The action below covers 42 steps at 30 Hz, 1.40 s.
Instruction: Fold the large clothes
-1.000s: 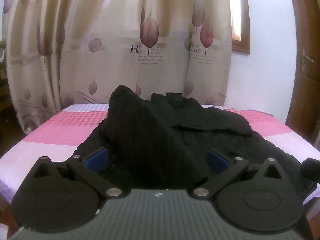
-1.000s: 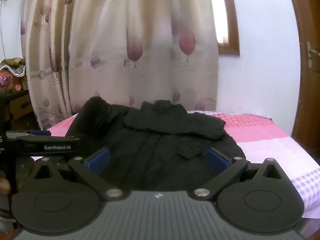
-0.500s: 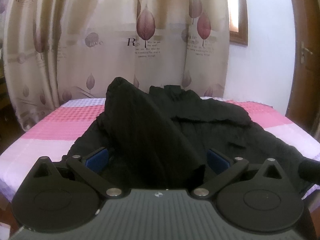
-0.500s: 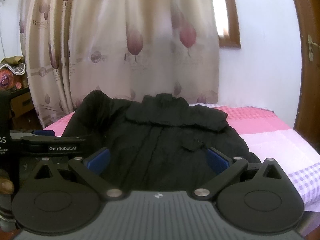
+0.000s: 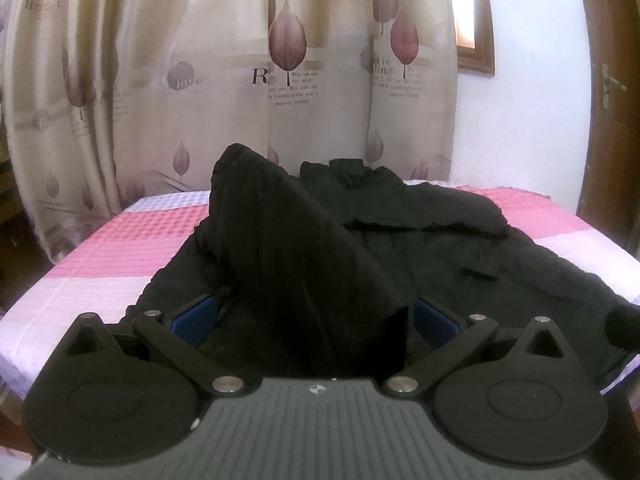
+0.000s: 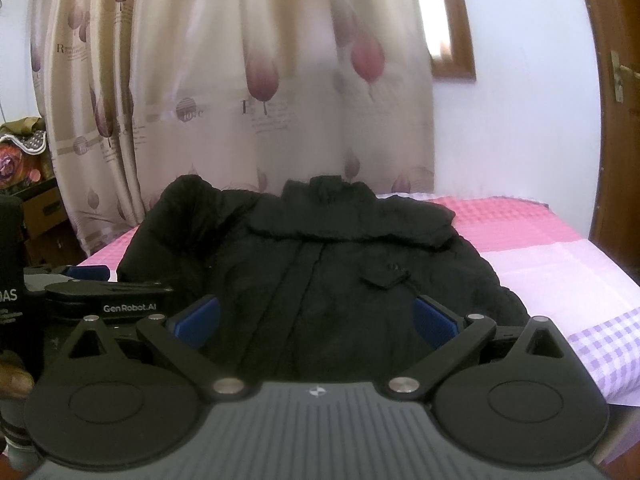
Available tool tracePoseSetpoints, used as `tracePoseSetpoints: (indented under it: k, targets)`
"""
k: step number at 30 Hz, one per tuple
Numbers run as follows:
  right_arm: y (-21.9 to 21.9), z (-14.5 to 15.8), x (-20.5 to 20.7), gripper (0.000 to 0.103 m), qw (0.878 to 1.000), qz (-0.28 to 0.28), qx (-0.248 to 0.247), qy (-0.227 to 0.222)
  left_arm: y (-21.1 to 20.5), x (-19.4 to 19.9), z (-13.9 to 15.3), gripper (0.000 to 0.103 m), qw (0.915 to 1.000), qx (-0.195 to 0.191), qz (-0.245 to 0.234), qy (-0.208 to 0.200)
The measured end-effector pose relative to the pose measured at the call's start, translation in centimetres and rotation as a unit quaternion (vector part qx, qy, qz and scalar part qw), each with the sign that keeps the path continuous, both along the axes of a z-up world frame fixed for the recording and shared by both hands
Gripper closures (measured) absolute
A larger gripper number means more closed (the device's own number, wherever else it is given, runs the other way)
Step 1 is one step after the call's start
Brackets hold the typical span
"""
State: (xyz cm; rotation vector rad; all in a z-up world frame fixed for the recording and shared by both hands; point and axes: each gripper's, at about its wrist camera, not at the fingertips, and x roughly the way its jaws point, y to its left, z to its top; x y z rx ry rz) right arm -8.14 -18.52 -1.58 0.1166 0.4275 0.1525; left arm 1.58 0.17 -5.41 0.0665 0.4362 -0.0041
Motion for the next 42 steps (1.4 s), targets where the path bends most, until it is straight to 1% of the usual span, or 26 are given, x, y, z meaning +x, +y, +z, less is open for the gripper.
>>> tracePoseSetpoints:
  k: [7, 11, 14, 15, 16, 17, 18, 19, 20, 21, 23, 25, 27, 28, 30, 31, 32, 35, 37, 38, 39, 40, 41, 42]
  targets:
    - [-0.3, -0.3, -0.1, 0.0, 1.0, -0.001, 0.01, 0.012, 0.0, 0.2, -0.5, 0.0, 0.9999, 0.005, -0.002, 0.011]
    - [-0.2, -0.4, 0.0, 0.0, 1.0, -0.002, 0.012, 0.016, -0.3, 0.6, -1.1, 0.0, 0.9996, 0.013, -0.014, 0.022]
    - [-0.3, -0.5, -0.1, 0.0, 1.0, -0.003, 0.019, 0.015, -0.5, 0.9, -1.7, 0.006, 0.9991, 0.025, -0.023, 0.028]
    - [-0.4, -0.5, 0.0, 0.0, 1.0, -0.003, 0.017, 0.014, -0.5, 1.1, -2.0, 0.012, 0.9988, 0.027, -0.026, 0.032]
    - [-0.4, -0.5, 0.0, 0.0, 1.0, -0.003, 0.016, 0.015, -0.4, 1.3, -2.2, 0.024, 0.9985, 0.031, -0.027, 0.037]
    - [-0.4, -0.5, 0.0, 0.0, 1.0, -0.003, 0.017, 0.016, -0.3, 1.6, -2.4, 0.033, 0.9982, 0.033, -0.028, 0.042]
    - [-0.4, -0.5, -0.1, 0.0, 1.0, -0.004, 0.019, 0.013, 0.0, 1.9, -2.6, 0.056, 0.9978, 0.033, -0.028, 0.05]
    - [-0.4, -0.5, 0.0, 0.0, 1.0, -0.004, 0.02, 0.012, 0.3, 2.3, -2.8, 0.074, 0.9972, 0.029, -0.029, 0.063]
    - [-0.3, -0.5, 0.0, 0.0, 1.0, -0.004, 0.019, 0.013, 0.9, 2.8, -3.0, 0.08, 0.9966, 0.019, -0.027, 0.076]
    - [-0.3, -0.5, 0.0, 0.0, 1.0, -0.004, 0.019, 0.013, 1.5, 3.0, -3.1, 0.084, 0.9964, 0.01, -0.023, 0.081]
    - [-0.3, -0.5, 0.2, 0.0, 1.0, -0.004, 0.019, 0.01, 3.3, 3.0, -2.5, 0.086, 0.9975, -0.004, -0.006, 0.07]
    - [-0.3, -0.5, 0.4, 0.0, 1.0, -0.003, 0.012, 0.01, 6.0, 3.1, -0.9, 0.088, 0.9982, -0.012, 0.035, 0.046]
    - [-0.4, -0.4, 0.8, 0.0, 1.0, -0.002, 0.007, 0.012, 9.6, 3.7, 1.1, 0.088, 0.9959, -0.014, 0.087, 0.023]
    - [-0.4, -0.4, 1.0, 0.0, 1.0, 0.0, 0.008, 0.011, 11.3, 4.1, 2.0, 0.089, 0.9936, -0.011, 0.112, 0.014]
    - [-0.5, -0.3, 1.6, 0.0, 1.0, 0.002, 0.005, 0.013, 15.7, 5.3, 4.0, 0.089, 0.9854, -0.014, 0.17, 0.001]
    - [-0.4, -0.4, 1.9, 0.0, 1.0, 0.003, 0.003, 0.015, 18.3, 6.3, 4.8, 0.09, 0.9791, -0.016, 0.203, -0.001]
    - [-0.4, -0.4, 2.2, 0.0, 1.0, 0.004, 0.002, 0.016, 20.2, 7.2, 5.2, 0.09, 0.974, -0.017, 0.226, 0.002]
    - [-0.1, -0.7, 3.3, 0.0, 1.0, 0.009, 0.001, 0.023, 25.8, 10.1, 5.4, 0.091, 0.9556, -0.025, 0.293, 0.021]
    - [0.2, -0.8, 4.1, 0.0, 1.0, 0.012, -0.003, 0.026, 28.5, 11.5, 4.9, 0.09, 0.9446, -0.024, 0.326, 0.032]
    - [0.4, -0.9, 4.6, 0.0, 0.999, 0.015, -0.008, 0.029, 30.1, 12.4, 4.4, 0.09, 0.9388, -0.032, 0.34, 0.044]
    - [0.6, -0.8, 5.0, 0.0, 0.999, 0.018, -0.015, 0.033, 31.6, 13.2, 3.8, 0.089, 0.9331, -0.044, 0.352, 0.056]
    - [0.8, -0.9, 5.2, 0.0, 0.999, 0.019, -0.012, 0.025, 32.8, 13.9, 3.2, 0.086, 0.928, -0.053, 0.363, 0.063]
    - [0.9, -0.9, 5.6, 0.0, 0.999, 0.022, -0.016, 0.024, 33.8, 14.3, 2.7, 0.081, 0.924, -0.055, 0.373, 0.065]
    - [1.0, -0.8, 6.0, 0.0, 0.999, 0.025, -0.022, 0.025, 34.7, 14.7, 2.0, 0.072, 0.9185, -0.052, 0.386, 0.067]
